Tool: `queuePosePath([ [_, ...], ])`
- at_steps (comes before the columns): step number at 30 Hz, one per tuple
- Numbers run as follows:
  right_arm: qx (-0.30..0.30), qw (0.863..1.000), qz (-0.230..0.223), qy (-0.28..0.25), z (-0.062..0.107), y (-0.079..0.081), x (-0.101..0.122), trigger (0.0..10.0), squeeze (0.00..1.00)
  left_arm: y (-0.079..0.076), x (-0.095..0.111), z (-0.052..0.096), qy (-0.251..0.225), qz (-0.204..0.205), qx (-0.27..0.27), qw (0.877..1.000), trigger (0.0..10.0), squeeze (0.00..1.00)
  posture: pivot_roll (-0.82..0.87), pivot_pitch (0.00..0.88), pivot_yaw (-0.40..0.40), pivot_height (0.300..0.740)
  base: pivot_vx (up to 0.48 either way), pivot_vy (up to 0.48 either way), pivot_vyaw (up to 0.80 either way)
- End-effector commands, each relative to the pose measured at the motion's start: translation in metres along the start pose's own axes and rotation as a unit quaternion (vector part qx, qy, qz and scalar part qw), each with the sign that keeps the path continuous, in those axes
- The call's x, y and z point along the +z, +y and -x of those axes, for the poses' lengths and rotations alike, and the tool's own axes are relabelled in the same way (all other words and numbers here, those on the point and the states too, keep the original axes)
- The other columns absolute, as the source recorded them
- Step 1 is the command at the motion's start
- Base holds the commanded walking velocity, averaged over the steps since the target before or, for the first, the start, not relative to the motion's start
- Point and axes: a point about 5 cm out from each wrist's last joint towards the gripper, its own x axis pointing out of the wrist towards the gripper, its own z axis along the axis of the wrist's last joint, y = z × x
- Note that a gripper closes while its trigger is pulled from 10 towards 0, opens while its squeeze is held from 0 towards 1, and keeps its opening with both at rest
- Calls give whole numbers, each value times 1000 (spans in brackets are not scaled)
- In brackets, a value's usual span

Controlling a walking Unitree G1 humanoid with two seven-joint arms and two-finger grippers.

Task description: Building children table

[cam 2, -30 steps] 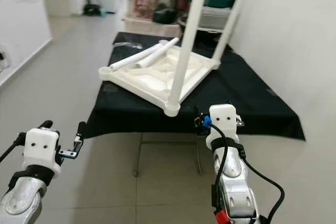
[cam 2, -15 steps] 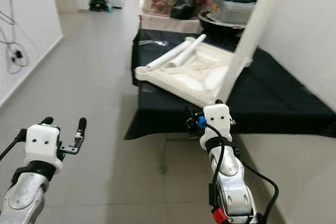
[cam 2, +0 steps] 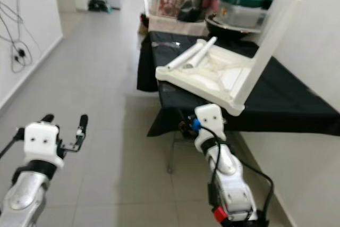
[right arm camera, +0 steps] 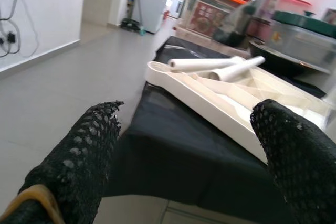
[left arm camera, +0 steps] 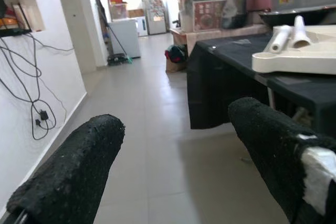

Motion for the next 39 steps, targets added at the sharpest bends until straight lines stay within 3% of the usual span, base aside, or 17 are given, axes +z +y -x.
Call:
queuePosePath([
  [1, -4, 1000, 0, 0, 0, -4, -1, 10000, 0, -4, 0, 0, -2, 12, -7, 1000, 10000, 0, 44, 0, -117, 740, 371, 0, 0],
  [33, -4, 1000, 1, -1, -7, -5, -3, 10000, 0, -9, -2, -2, 1, 16, -17, 1000, 10000, 0, 43, 0, -119, 740, 416, 0, 0],
  [39, -11, 1000, -8, -4, -13, -7, -1, 10000, 0, -11, -1, -2, -1, 9, -23, 1000, 10000, 0, 47, 0, -119, 740, 0, 0, 0],
])
